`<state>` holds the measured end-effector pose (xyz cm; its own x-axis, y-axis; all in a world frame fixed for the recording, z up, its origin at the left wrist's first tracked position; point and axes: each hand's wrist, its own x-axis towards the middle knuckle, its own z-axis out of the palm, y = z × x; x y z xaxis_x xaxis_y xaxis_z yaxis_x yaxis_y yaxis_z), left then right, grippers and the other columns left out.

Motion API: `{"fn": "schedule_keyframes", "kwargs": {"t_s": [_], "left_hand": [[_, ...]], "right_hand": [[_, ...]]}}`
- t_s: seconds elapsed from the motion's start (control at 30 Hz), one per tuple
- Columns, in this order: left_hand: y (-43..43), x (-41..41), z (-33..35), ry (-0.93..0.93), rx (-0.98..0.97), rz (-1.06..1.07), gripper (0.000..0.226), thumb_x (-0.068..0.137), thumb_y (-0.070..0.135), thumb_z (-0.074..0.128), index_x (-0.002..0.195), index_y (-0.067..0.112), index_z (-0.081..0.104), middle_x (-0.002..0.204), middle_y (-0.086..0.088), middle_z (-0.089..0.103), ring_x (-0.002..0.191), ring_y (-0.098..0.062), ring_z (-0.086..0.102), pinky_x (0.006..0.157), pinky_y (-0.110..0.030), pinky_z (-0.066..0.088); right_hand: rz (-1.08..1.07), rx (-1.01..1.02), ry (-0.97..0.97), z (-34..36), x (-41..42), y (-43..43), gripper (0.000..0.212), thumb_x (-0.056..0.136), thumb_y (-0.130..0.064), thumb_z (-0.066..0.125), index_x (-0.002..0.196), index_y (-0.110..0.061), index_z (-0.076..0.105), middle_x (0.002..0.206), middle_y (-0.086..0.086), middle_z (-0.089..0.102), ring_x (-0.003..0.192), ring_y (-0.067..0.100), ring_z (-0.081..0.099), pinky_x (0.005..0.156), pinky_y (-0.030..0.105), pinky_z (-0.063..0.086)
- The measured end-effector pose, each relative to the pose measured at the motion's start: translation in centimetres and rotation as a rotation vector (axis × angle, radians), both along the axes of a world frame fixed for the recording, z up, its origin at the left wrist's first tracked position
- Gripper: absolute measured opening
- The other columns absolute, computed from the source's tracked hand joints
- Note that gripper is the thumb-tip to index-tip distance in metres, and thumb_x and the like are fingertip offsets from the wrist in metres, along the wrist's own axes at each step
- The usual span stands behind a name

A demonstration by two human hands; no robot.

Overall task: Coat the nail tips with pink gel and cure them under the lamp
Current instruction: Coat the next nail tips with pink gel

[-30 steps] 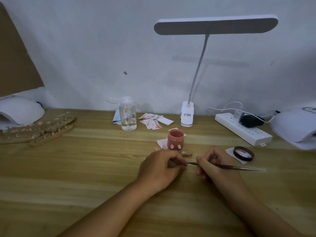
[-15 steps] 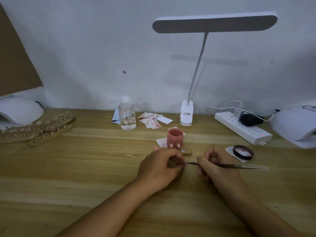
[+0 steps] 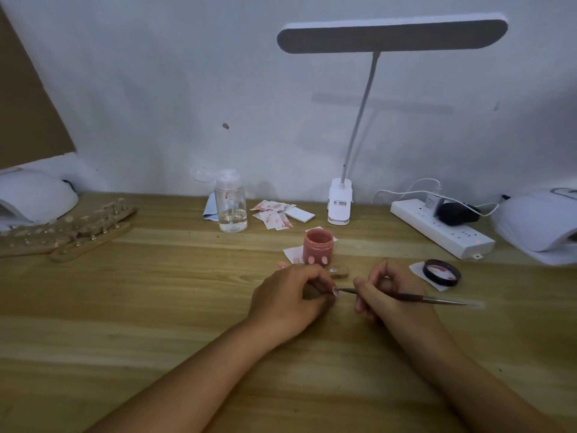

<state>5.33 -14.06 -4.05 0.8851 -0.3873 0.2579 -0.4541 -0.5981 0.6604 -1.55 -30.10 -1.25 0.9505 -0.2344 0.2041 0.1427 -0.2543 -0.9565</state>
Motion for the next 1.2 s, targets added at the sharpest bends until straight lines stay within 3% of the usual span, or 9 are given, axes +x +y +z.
{"fn": "schedule_keyframes", "kwargs": {"t_s": [0.23, 0.67, 0.97, 1.2], "left_hand": [[-0.01, -0.07, 0.03, 0.007, -0.004, 0.013, 0.011, 0.082, 0.042, 0.072, 0.083, 0.048, 0.063, 0.089, 0.043, 0.062, 0.091, 0.01, 0.056, 0.071, -0.021, 0.04], [-0.01, 0.0, 0.07, 0.015, 0.002, 0.008, 0.012, 0.082, 0.041, 0.072, 0.078, 0.047, 0.063, 0.088, 0.04, 0.063, 0.093, 0.01, 0.056, 0.077, -0.022, 0.043], [-0.03, -0.01, 0.07, 0.007, 0.002, 0.004, 0.016, 0.082, 0.042, 0.072, 0.074, 0.051, 0.06, 0.088, 0.041, 0.063, 0.093, 0.019, 0.05, 0.07, -0.022, 0.038], [-0.05, 0.06, -0.01, 0.003, 0.001, 0.004, 0.012, 0.082, 0.042, 0.072, 0.077, 0.048, 0.062, 0.088, 0.04, 0.063, 0.091, 0.013, 0.054, 0.07, -0.022, 0.037]], "right_hand": [[0.013, -0.024, 0.001, -0.02, 0.0, 0.17, 0.02, 0.089, -0.004, 0.064, 0.085, 0.007, 0.047, 0.057, 0.008, 0.064, 0.045, 0.005, 0.054, 0.044, 0.017, 0.043], [0.018, -0.01, 0.013, -0.05, -0.01, 0.01, 0.018, 0.09, -0.001, 0.061, 0.083, 0.006, 0.046, 0.056, 0.007, 0.062, 0.047, 0.008, 0.052, 0.046, 0.019, 0.042], [0.043, -0.06, -0.002, -0.38, 0.15, -0.14, 0.019, 0.089, -0.003, 0.063, 0.081, 0.002, 0.047, 0.057, 0.005, 0.064, 0.047, 0.0, 0.054, 0.048, 0.012, 0.041], [0.054, -0.057, -0.001, -0.18, -0.06, 0.02, 0.018, 0.088, 0.0, 0.063, 0.084, 0.008, 0.046, 0.061, 0.009, 0.062, 0.046, 0.0, 0.053, 0.048, 0.011, 0.041]]}}
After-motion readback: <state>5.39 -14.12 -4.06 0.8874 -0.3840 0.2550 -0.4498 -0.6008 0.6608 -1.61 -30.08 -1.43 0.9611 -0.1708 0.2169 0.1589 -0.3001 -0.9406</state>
